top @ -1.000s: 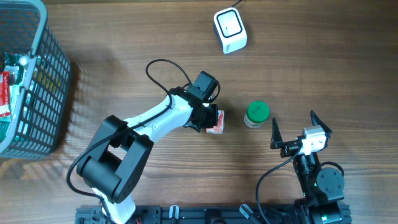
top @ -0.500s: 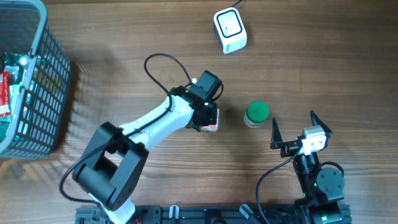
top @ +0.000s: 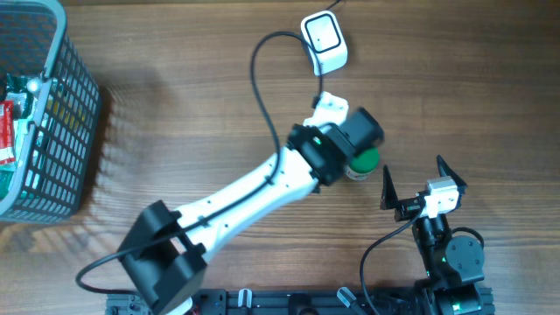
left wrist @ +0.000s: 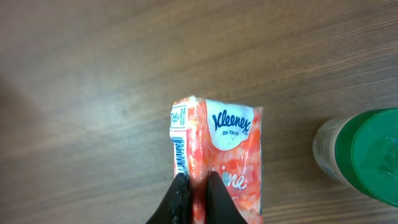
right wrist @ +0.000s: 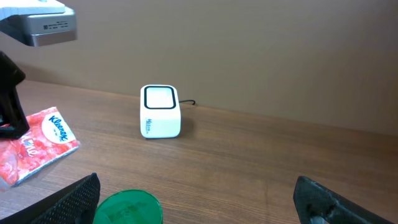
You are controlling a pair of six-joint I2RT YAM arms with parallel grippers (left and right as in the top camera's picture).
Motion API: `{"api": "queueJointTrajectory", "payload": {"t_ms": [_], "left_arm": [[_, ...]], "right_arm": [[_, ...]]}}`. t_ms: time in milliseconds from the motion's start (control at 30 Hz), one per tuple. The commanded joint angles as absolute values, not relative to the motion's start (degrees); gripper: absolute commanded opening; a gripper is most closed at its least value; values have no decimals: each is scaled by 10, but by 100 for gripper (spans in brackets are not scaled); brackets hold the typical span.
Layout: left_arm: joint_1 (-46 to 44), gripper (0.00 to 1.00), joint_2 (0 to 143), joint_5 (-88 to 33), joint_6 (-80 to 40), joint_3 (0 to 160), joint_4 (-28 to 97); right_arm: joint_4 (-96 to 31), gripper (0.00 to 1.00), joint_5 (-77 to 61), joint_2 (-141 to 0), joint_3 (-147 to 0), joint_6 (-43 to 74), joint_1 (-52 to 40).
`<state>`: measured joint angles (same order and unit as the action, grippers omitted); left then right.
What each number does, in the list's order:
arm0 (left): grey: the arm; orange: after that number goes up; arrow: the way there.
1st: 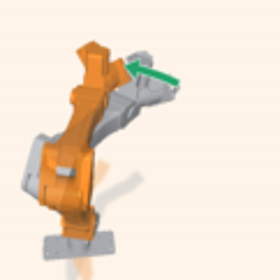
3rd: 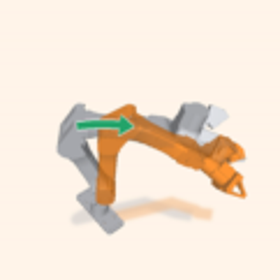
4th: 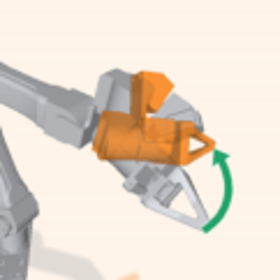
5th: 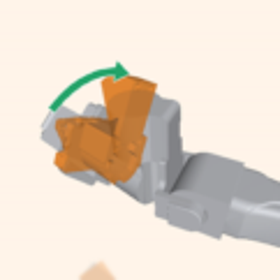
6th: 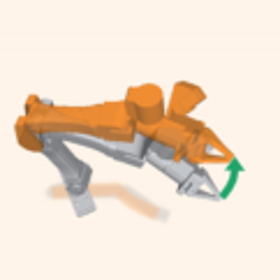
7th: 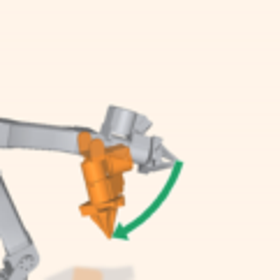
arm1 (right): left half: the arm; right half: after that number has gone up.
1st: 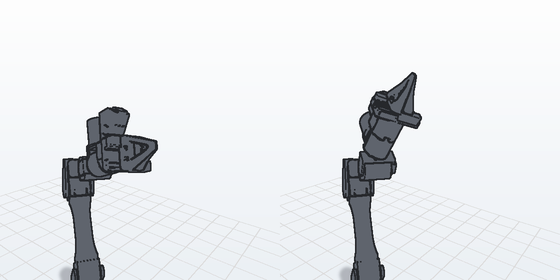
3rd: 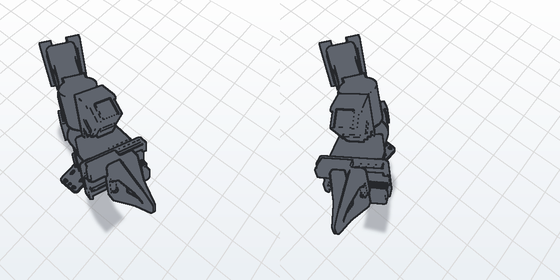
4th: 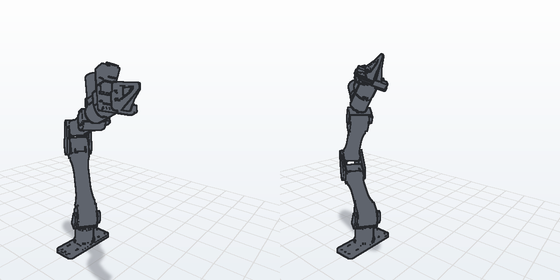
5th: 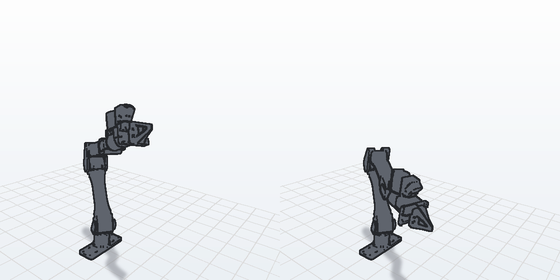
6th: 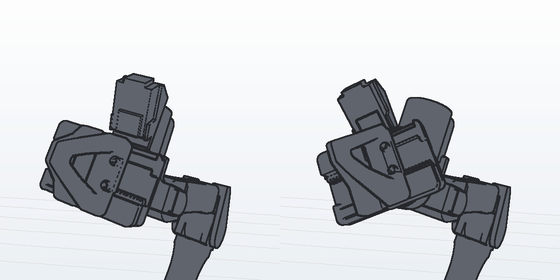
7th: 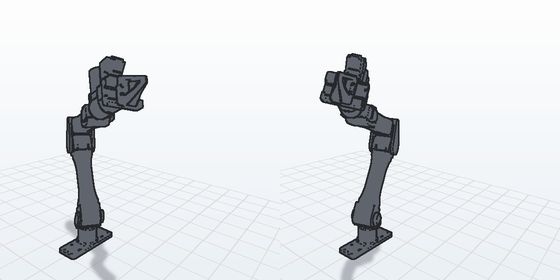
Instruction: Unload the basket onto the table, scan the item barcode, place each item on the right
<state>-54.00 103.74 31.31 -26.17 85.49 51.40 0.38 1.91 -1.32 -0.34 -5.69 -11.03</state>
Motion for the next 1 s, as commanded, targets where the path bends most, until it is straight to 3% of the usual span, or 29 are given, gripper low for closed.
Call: {"api": "queueJointTrajectory", "payload": {"t_ms": [0,233,400,767,967], "left_arm": [[-575,4,1095,418,-253,861,510],[-583,4,1170,418,-270,861,495],[-583,4,1171,352,-293,861,491],[-580,4,1171,325,-294,862,493],[-500,6,1101,155,-309,864,505]], "right_arm": [[6,100,20,-14,-3,-60,-108],[6,100,20,-14,-3,-60,-108],[6,100,20,-14,-3,-60,-108],[6,100,20,-14,-3,-60,-108],[6,100,20,-14,-3,-60,-108]]}}
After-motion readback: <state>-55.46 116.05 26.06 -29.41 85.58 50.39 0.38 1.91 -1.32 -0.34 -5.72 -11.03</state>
